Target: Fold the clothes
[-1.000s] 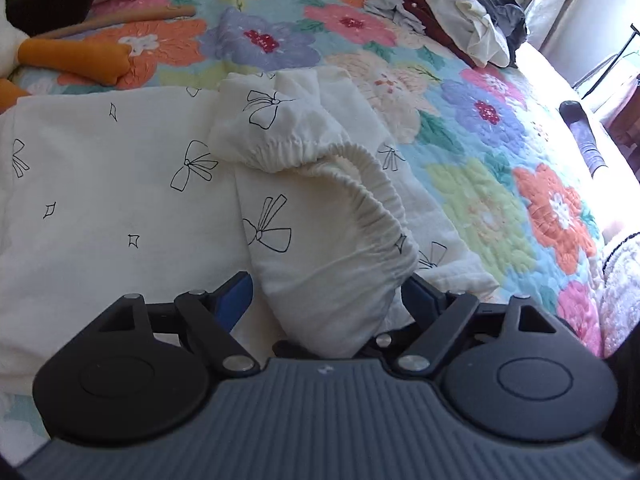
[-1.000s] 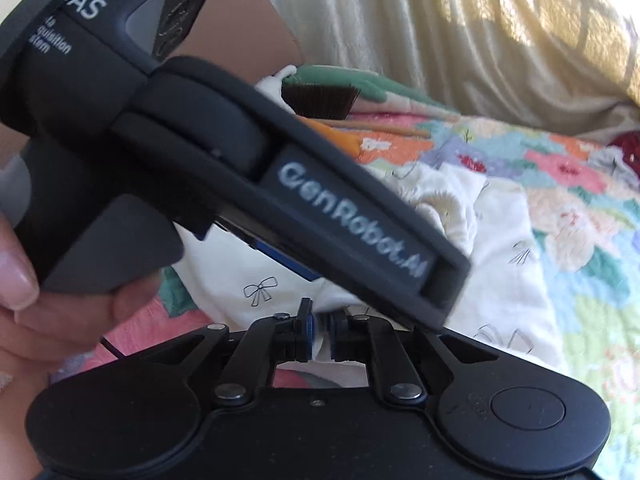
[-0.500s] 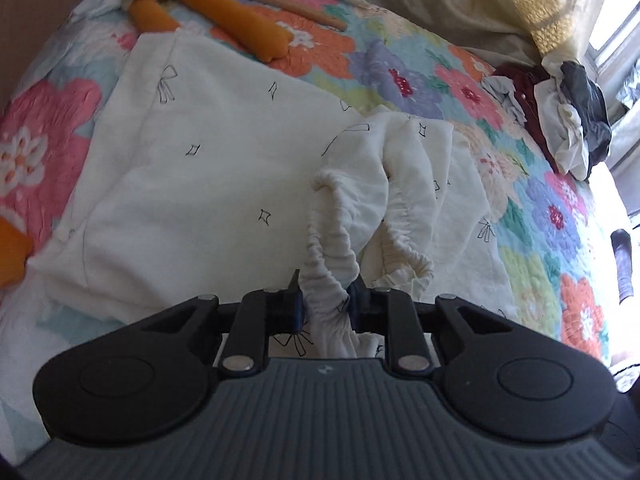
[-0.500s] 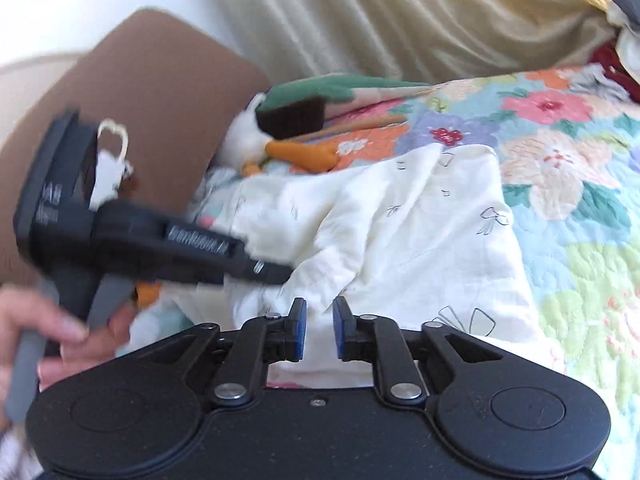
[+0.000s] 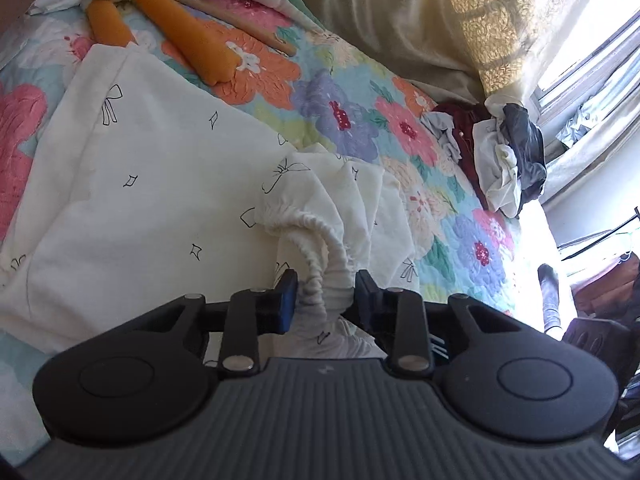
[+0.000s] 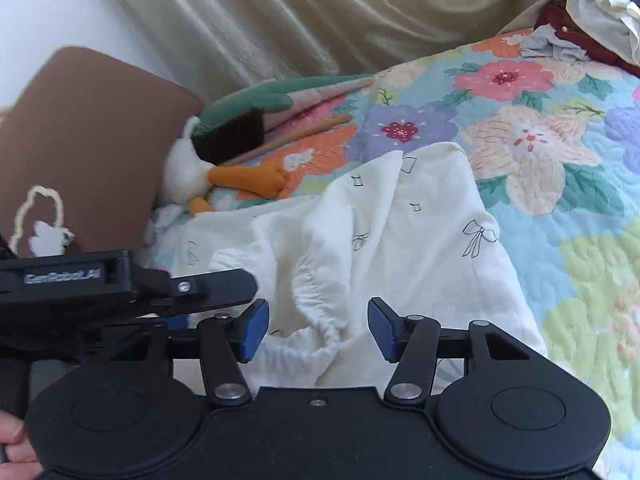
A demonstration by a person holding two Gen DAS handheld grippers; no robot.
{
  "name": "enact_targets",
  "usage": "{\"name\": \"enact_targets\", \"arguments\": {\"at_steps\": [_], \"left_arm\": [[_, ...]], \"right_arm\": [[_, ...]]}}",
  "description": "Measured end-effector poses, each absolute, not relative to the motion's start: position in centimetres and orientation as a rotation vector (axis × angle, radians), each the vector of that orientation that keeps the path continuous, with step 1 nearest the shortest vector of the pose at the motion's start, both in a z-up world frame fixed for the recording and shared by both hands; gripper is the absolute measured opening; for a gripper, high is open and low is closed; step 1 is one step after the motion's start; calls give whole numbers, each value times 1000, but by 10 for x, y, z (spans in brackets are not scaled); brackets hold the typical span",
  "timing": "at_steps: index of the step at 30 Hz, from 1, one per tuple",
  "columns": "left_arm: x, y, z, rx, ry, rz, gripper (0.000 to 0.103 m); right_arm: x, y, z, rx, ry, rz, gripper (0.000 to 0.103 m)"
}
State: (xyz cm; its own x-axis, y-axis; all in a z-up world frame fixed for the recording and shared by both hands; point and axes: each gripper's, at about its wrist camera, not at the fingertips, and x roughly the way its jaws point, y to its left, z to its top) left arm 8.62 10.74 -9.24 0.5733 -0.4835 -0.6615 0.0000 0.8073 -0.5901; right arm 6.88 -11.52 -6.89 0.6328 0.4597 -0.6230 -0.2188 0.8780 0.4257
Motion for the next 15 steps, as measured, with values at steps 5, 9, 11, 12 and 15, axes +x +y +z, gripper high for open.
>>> {"name": "enact_targets", "arguments": {"at_steps": [5, 9, 11, 12, 15], "left_arm": [[107, 129, -101, -688, 965, -189, 74], [105, 144, -113, -875, 916, -276, 73], [106, 138, -117, -892, 935, -291, 55], [106, 133, -118, -897, 942, -310, 45], [106, 100, -110, -834, 957, -464, 35]], "right_arm": [[73, -100, -71, 121, 739, 338, 12], [56, -144, -74, 393, 722, 307, 12], [54, -169, -87, 564, 748, 312, 13], [53, -176, -93, 623, 762, 327, 13], [52, -192, -107, 769, 771, 374, 14]]}}
